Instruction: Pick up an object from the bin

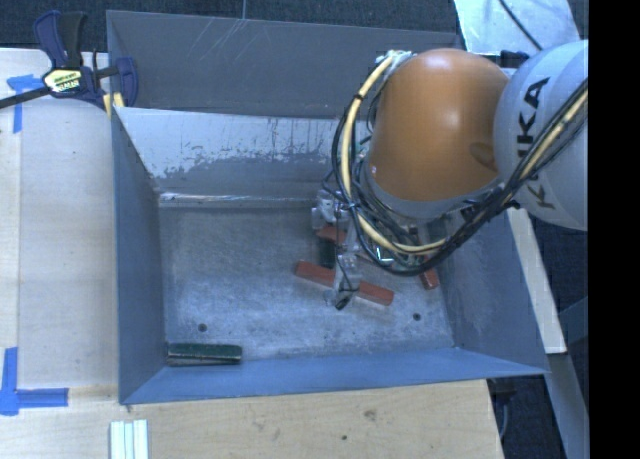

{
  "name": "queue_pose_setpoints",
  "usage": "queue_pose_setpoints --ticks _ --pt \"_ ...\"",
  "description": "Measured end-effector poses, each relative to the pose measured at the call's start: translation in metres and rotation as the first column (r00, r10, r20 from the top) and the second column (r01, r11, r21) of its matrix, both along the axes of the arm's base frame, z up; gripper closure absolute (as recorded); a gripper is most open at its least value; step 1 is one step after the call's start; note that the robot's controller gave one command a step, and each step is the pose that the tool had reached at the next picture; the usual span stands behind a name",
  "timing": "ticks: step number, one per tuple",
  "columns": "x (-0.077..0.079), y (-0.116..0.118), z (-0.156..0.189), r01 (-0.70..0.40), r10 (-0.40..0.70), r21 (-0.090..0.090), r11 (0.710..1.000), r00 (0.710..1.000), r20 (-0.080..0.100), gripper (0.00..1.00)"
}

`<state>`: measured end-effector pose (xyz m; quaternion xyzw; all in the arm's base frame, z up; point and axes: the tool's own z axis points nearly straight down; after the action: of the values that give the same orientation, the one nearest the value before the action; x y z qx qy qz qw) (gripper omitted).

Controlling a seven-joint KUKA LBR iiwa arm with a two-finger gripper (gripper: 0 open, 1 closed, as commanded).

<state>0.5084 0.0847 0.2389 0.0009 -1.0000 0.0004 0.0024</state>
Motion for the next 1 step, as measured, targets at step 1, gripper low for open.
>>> queue_pose_setpoints --ticks 1 --pt "0.0185 -0.0398 -0.1247 0.008 -0.008 -0.001 1.000 1.000 0.000 0.00"
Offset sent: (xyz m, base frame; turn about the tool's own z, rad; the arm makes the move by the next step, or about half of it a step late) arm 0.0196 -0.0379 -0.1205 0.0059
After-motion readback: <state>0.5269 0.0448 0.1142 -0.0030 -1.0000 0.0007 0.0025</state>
